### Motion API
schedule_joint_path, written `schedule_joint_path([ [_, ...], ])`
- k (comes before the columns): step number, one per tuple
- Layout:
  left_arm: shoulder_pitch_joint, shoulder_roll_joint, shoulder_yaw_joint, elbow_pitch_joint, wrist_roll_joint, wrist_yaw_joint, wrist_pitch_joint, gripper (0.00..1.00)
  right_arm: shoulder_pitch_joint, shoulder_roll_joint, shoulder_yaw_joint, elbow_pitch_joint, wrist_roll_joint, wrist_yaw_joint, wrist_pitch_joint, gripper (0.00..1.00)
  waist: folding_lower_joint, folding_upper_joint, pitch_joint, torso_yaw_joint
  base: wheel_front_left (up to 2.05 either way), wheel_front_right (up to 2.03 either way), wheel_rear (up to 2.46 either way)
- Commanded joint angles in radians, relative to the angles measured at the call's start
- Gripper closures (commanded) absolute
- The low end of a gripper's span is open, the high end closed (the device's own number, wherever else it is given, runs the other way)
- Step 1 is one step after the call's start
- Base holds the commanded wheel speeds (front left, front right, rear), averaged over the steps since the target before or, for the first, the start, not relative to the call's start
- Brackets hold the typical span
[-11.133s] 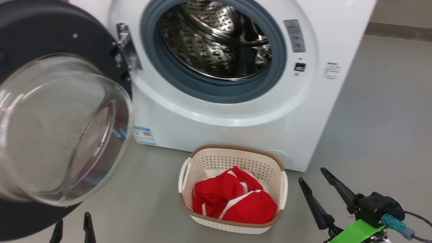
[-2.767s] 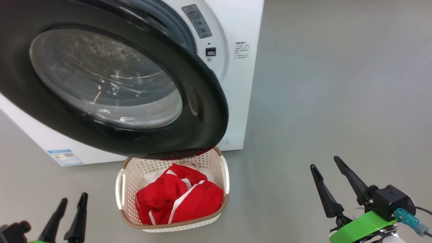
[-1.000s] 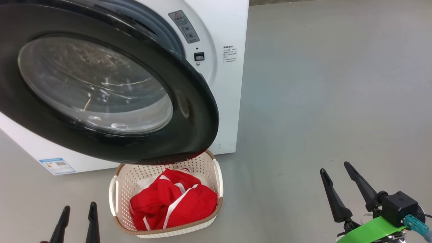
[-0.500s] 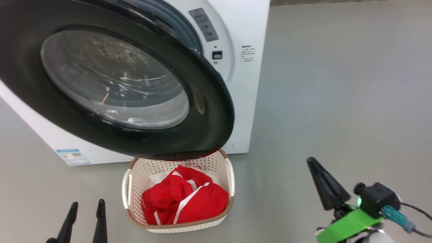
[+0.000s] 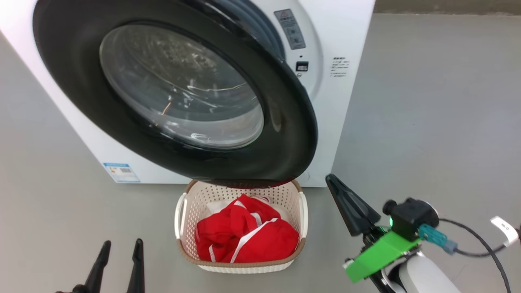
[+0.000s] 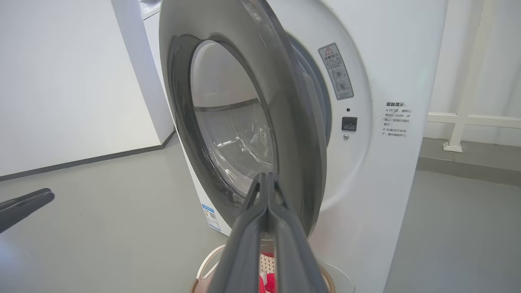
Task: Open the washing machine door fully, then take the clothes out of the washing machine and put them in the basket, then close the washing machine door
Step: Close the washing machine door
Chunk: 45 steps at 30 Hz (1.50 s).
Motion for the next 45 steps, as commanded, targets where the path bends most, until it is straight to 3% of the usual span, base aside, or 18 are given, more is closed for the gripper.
schedule_joint_path([
  [1, -0.029, 0.005, 0.027, -0.03, 0.002, -0.003, -0.012, 0.0, -0.039, 0.01, 0.025, -0.016, 0.023, 0.002, -0.005, 1.0, 0.0, 0.0, 0.015, 0.017, 0.0, 0.0, 0.0],
  [17, -0.115, 0.005, -0.03, -0.032, -0.022, -0.003, -0.012, 0.0, -0.268, 0.029, 0.013, 0.152, 0.041, 0.002, -0.005, 1.0, 0.0, 0.0, 0.122, 0.092, 0.0, 0.0, 0.0],
  [45, -0.258, -0.007, -0.107, -0.06, -0.049, -0.003, -0.012, 0.0, -0.528, -0.021, -0.151, 0.22, 0.015, 0.002, -0.005, 1.0, 0.0, 0.0, 0.299, 0.171, 0.0, 0.0, 0.0],
])
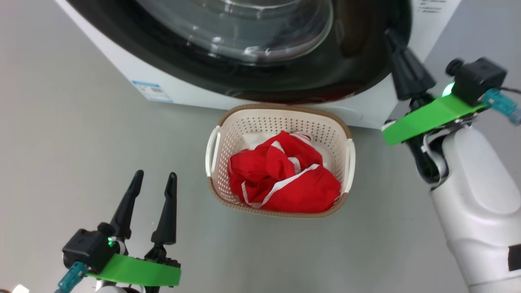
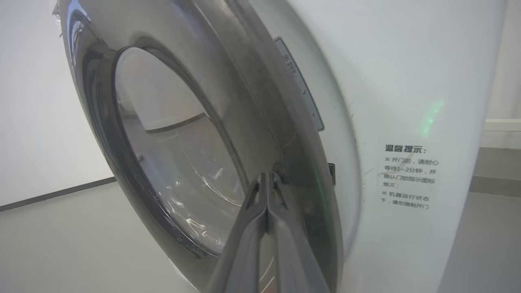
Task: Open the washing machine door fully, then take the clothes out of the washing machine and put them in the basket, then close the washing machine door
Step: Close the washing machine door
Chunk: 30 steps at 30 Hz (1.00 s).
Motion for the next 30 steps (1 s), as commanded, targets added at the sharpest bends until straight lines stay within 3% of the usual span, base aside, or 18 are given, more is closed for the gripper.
schedule_joint_path([
  [1, -0.026, 0.01, 0.029, -0.027, -0.004, -0.003, -0.012, 0.0, -0.025, 0.012, 0.006, -0.019, -0.014, 0.001, -0.005, 1.0, 0.0, -0.0001, 0.02, 0.019, 0.0, 0.0, 0.0],
  [13, -0.045, 0.002, 0.02, -0.038, -0.009, -0.003, -0.012, 0.0, -0.135, 0.013, -0.065, 0.017, -0.049, 0.001, -0.005, 1.0, 0.0, -0.0001, 0.059, 0.038, 0.0, 0.0, 0.0],
  [25, -0.033, 0.007, 0.024, -0.015, -0.005, -0.003, -0.012, 0.0, -0.057, 0.025, 0.009, 0.007, -0.046, 0.001, -0.005, 0.98, 0.0, -0.0001, 0.016, 0.007, 0.0, 0.0, 0.0],
  [26, -0.03, 0.009, 0.025, -0.011, -0.005, -0.003, -0.012, 0.0, -0.042, 0.022, 0.016, 0.006, -0.045, 0.001, -0.005, 0.85, 0.0, -0.0001, 0.008, 0.004, 0.0, 0.0, 0.0],
  [27, -0.03, 0.009, 0.025, -0.011, -0.005, -0.003, -0.012, 0.0, -0.042, 0.022, 0.016, 0.006, -0.045, 0.001, -0.005, 0.85, 0.0, -0.0001, 0.008, 0.004, 0.0, 0.0, 0.0],
  [29, -0.025, 0.012, 0.029, -0.003, -0.006, -0.003, -0.012, 0.0, -0.01, 0.019, 0.024, 0.0, -0.04, 0.001, -0.005, 0.59, 0.0, -0.0001, -0.006, -0.005, 0.0, 0.0, 0.0],
  [30, -0.023, 0.013, 0.032, 0.002, -0.006, -0.003, -0.012, 0.0, 0.006, 0.016, 0.027, -0.002, -0.041, 0.001, -0.005, 0.24, 0.0, -0.0001, -0.014, -0.01, 0.0, 0.0, 0.0],
])
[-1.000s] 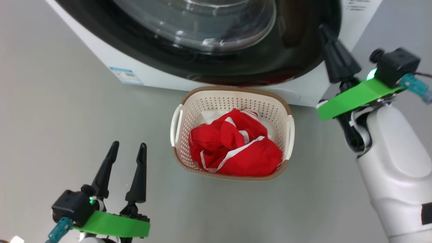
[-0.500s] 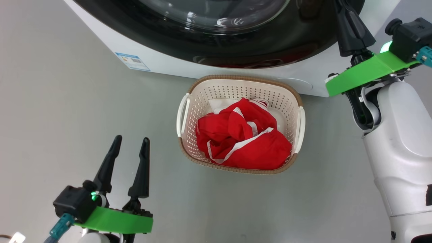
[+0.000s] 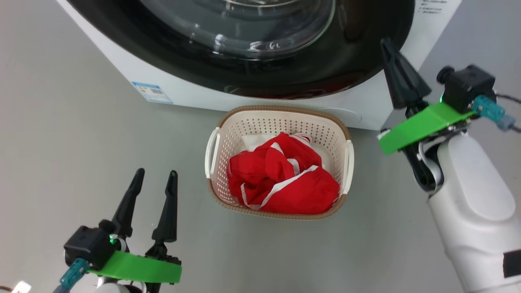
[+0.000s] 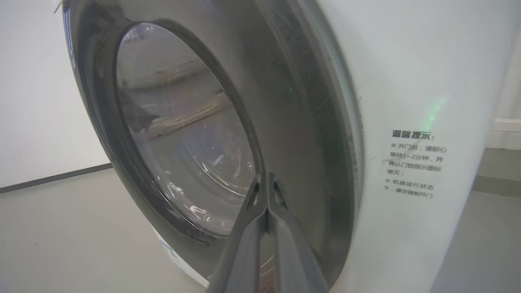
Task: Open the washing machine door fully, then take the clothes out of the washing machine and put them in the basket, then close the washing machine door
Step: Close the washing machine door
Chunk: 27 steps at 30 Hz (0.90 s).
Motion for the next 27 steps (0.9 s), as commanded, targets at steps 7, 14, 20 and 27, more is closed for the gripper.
schedule_joint_path([
  [7, 0.015, 0.036, 0.053, 0.023, -0.013, -0.003, -0.009, 0.0, 0.157, 0.014, 0.032, -0.064, 0.016, -0.003, -0.004, 0.0, 0.0, -0.0001, -0.081, -0.053, 0.0, 0.0, 0.0],
  [14, 0.044, 0.049, 0.076, 0.053, -0.019, -0.003, -0.009, 0.0, 0.3, 0.01, 0.043, -0.094, 0.023, -0.003, -0.004, 0.0, 0.0, -0.0001, -0.139, -0.11, 0.0, 0.0, 0.0],
  [20, 0.068, 0.062, 0.094, 0.069, -0.019, -0.003, -0.009, 0.0, 0.385, 0.002, 0.041, -0.105, 0.029, -0.003, -0.004, 0.0, 0.0, -0.0001, -0.173, -0.163, 0.0, 0.0, 0.0],
  [27, 0.108, 0.072, 0.123, 0.092, -0.019, -0.003, -0.009, 0.0, 0.461, -0.004, 0.034, -0.115, 0.03, -0.003, -0.004, 0.0, 0.0, -0.0001, -0.218, -0.231, 0.0, 0.0, 0.0],
])
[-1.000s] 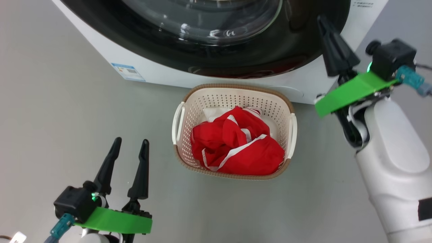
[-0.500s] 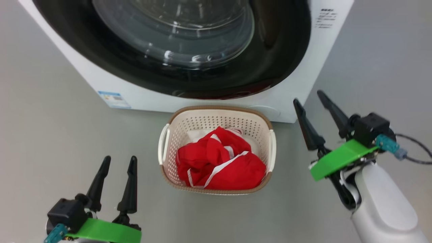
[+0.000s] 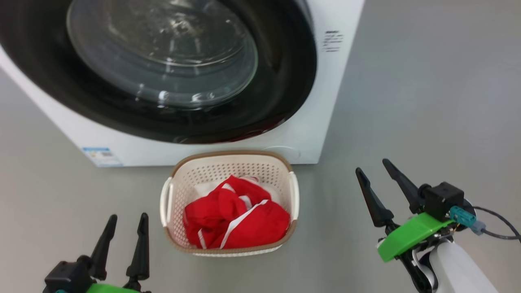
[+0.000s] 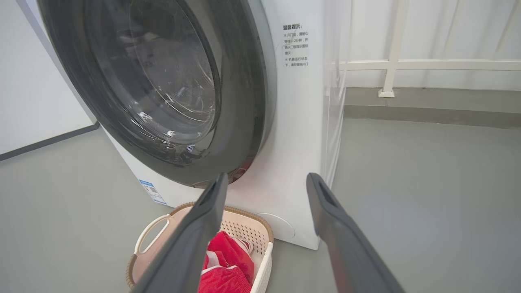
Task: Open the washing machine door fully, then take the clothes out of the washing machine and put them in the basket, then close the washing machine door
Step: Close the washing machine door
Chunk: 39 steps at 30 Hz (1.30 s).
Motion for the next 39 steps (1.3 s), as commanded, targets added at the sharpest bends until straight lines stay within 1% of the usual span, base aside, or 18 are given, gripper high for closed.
schedule_joint_path([
  [1, 0.001, 0.025, 0.039, -0.015, -0.005, -0.003, -0.009, 0.0, 0.02, -0.002, 0.012, -0.029, 0.015, -0.003, -0.005, 0.0, 0.0, 0.0, -0.036, -0.043, 0.0, 0.0, 0.0],
  [6, 0.027, 0.023, 0.056, -0.021, -0.005, -0.003, -0.009, 0.0, 0.054, -0.007, 0.005, -0.046, 0.014, -0.003, -0.005, 0.0, 0.0, 0.0, -0.056, -0.078, 0.0, 0.0, 0.0],
  [13, 0.054, 0.022, 0.08, -0.035, 0.001, -0.003, -0.009, 0.0, 0.097, -0.019, -0.008, -0.065, 0.013, -0.003, -0.005, 0.0, 0.0, 0.0, -0.078, -0.107, 0.0, 0.0, 0.0],
  [26, 0.107, 0.013, 0.129, -0.052, 0.018, -0.003, -0.009, 0.0, 0.17, -0.033, -0.022, -0.09, 0.012, -0.003, -0.005, 0.0, 0.0, 0.0, -0.128, -0.147, 0.0, 0.0, 0.0],
  [39, 0.146, 0.001, 0.165, -0.071, 0.039, -0.003, -0.009, 0.0, 0.216, -0.046, -0.033, -0.095, 0.017, -0.003, -0.005, 0.0, 0.0, 0.0, -0.158, -0.173, 0.0, 0.0, 0.0],
])
